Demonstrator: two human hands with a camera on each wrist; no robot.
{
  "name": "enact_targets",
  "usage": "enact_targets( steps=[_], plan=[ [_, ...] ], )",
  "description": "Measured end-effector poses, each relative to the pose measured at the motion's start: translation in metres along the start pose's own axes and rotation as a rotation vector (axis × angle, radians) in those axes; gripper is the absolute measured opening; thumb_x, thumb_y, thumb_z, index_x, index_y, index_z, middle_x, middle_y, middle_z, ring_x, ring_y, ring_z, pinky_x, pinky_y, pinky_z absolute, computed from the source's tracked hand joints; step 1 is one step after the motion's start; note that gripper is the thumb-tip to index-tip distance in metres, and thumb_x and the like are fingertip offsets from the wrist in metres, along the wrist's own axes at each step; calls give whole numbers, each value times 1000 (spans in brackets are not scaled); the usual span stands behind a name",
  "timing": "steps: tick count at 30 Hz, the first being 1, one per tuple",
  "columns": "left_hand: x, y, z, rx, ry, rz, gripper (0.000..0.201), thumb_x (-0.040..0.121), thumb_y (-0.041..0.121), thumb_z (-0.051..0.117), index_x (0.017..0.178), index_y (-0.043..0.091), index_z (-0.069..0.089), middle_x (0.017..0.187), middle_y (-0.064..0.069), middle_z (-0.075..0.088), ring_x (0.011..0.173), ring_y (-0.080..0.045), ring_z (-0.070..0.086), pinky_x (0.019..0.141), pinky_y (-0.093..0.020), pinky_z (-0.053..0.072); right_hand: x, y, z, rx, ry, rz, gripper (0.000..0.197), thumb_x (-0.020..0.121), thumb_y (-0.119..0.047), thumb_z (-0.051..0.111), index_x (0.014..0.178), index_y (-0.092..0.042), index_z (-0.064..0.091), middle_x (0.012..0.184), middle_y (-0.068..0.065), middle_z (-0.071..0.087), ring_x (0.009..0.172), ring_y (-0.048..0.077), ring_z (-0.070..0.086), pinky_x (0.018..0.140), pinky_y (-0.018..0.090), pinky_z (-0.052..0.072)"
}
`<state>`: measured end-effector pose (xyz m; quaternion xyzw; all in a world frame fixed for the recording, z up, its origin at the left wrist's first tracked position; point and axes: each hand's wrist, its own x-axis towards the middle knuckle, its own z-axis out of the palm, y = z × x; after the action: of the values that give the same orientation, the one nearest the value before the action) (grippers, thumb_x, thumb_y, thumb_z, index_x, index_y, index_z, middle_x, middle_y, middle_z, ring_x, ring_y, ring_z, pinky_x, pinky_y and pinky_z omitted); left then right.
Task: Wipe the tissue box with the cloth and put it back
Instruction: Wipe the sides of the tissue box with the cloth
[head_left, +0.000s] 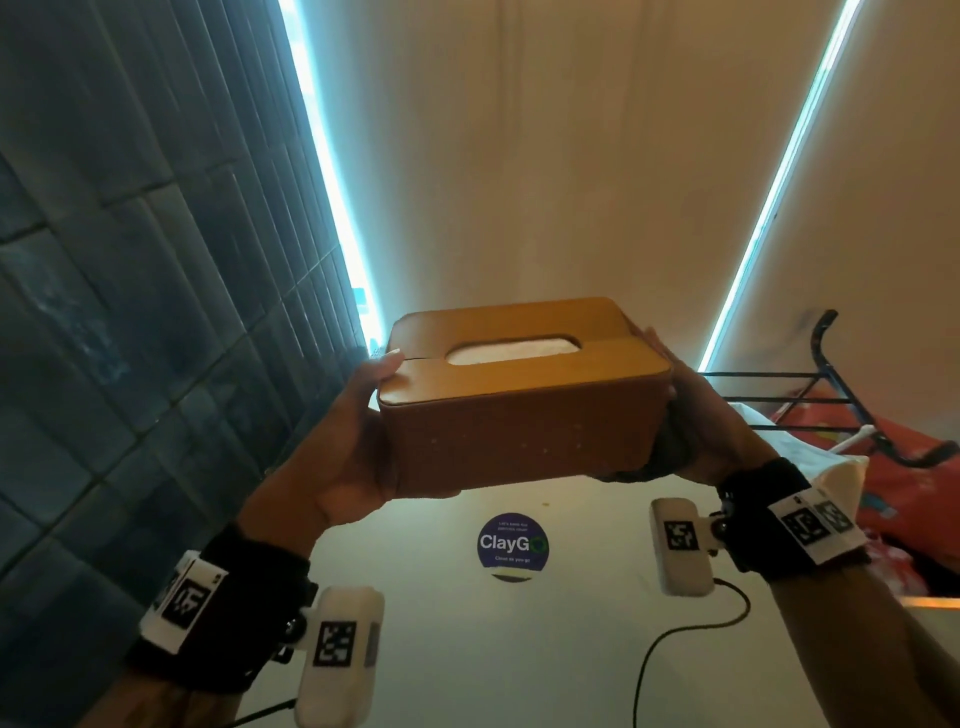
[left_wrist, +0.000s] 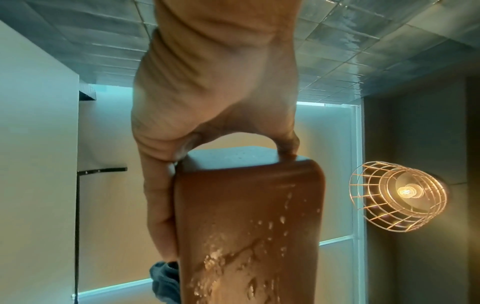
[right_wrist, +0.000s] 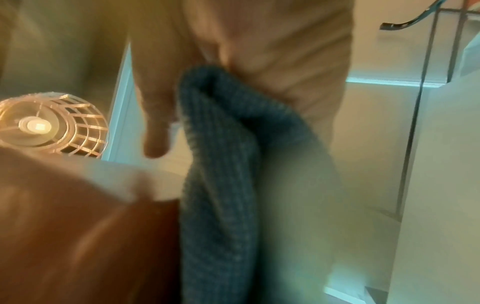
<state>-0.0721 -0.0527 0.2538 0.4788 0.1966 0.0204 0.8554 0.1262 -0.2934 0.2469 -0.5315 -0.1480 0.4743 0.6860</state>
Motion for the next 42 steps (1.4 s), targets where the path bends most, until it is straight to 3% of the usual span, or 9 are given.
enact_targets(
  steps=[5,10,12,18,22,29,35,39,42],
  plan=[
    [1,0,7,-85,61,24,70,75,65,59,129,20,64,110,-19,76,89,-39,75,56,-46,63,-1,31,-15,314,298,-332,36,105,-26,43,137,-16,57,136,23,63,112,35,70,82,44,63],
    [7,0,11,-156,134,36,88,68,67,67,139,15,56,123,-22,73,98,-43,74,62,-49,63,-13,52,28,-128,767,-846,27,106,-15,47,122,-30,62,116,3,68,111,18,65,100,38,53],
    [10,-1,14,-168,139,38,89,69,67,68,140,17,55,126,-23,71,102,-43,73,64,-50,63,-6,59,46,-341,764,-980,34,106,-10,45,138,-12,56,122,12,67,107,18,66,95,28,56],
    [13,-5,27,-186,103,42,77,74,67,63,134,18,58,120,-23,74,102,-42,74,71,-53,63,25,98,81,-853,761,-1213,55,95,-5,38,150,-12,37,161,7,32,153,35,30,118,56,39],
    [15,-5,31,-214,34,43,72,86,68,56,135,15,63,132,-21,68,108,-39,72,81,-52,61,27,121,105,-1201,520,-1384,85,81,13,69,152,-12,29,163,1,23,153,38,25,126,55,22],
    [12,-4,28,-147,131,89,70,81,63,64,137,21,56,127,-20,69,109,-40,71,86,-59,58,32,92,87,-1003,771,-1328,76,79,19,54,149,-7,38,162,15,32,151,42,26,126,47,26],
    [12,-7,30,-166,85,121,63,98,57,37,85,14,81,78,-10,79,66,-21,77,54,-33,62,29,115,115,-1360,461,-1474,104,64,18,79,151,-14,32,162,4,26,153,36,20,128,52,15],
    [4,0,27,-190,86,80,74,82,62,63,139,14,59,127,-22,71,104,-40,73,76,-54,62,31,101,72,-1320,534,-1450,94,71,24,58,151,-14,28,162,-1,24,154,32,17,128,46,19],
    [1,0,26,-222,135,81,92,69,61,72,148,19,47,132,-24,67,110,-47,69,73,-57,61,38,84,44,-1074,762,-1314,69,89,18,47,152,-9,35,164,11,25,152,43,25,125,52,28]
  ],
)
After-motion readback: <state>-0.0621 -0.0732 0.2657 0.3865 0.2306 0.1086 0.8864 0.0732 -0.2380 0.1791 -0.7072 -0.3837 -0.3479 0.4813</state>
